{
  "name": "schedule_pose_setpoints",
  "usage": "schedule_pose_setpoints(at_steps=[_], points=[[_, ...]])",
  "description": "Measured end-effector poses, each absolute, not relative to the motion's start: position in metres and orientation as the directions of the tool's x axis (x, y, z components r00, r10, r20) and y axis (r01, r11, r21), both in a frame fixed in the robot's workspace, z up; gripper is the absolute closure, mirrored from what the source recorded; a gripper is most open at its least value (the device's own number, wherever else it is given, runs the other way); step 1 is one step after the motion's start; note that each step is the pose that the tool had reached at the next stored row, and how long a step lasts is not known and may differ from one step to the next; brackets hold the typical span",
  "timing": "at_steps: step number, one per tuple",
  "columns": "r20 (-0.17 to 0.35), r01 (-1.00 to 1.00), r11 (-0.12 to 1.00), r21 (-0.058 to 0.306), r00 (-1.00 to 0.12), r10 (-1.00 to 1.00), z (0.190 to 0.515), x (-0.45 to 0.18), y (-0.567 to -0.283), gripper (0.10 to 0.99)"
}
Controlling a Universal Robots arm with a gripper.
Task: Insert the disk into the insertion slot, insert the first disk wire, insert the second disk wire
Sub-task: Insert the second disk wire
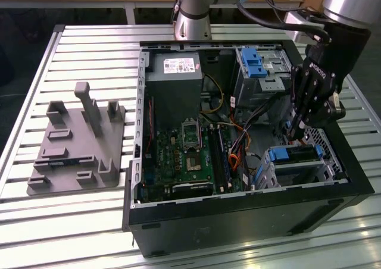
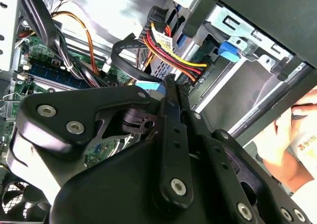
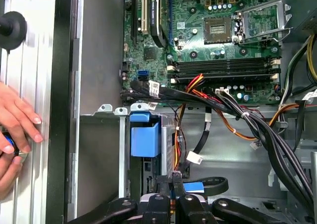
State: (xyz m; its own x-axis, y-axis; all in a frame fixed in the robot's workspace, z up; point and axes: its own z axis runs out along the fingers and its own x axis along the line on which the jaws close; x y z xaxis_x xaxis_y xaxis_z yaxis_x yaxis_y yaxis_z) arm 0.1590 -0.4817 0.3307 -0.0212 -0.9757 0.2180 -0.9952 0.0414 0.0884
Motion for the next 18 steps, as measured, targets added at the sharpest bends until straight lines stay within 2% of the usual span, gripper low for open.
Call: schedule_pose_setpoints(at_steps=[18], points=[[0.201,-0.995,0.040,0.089,-0.021,-0.979,0.335,0.159,-0.500,0.941]])
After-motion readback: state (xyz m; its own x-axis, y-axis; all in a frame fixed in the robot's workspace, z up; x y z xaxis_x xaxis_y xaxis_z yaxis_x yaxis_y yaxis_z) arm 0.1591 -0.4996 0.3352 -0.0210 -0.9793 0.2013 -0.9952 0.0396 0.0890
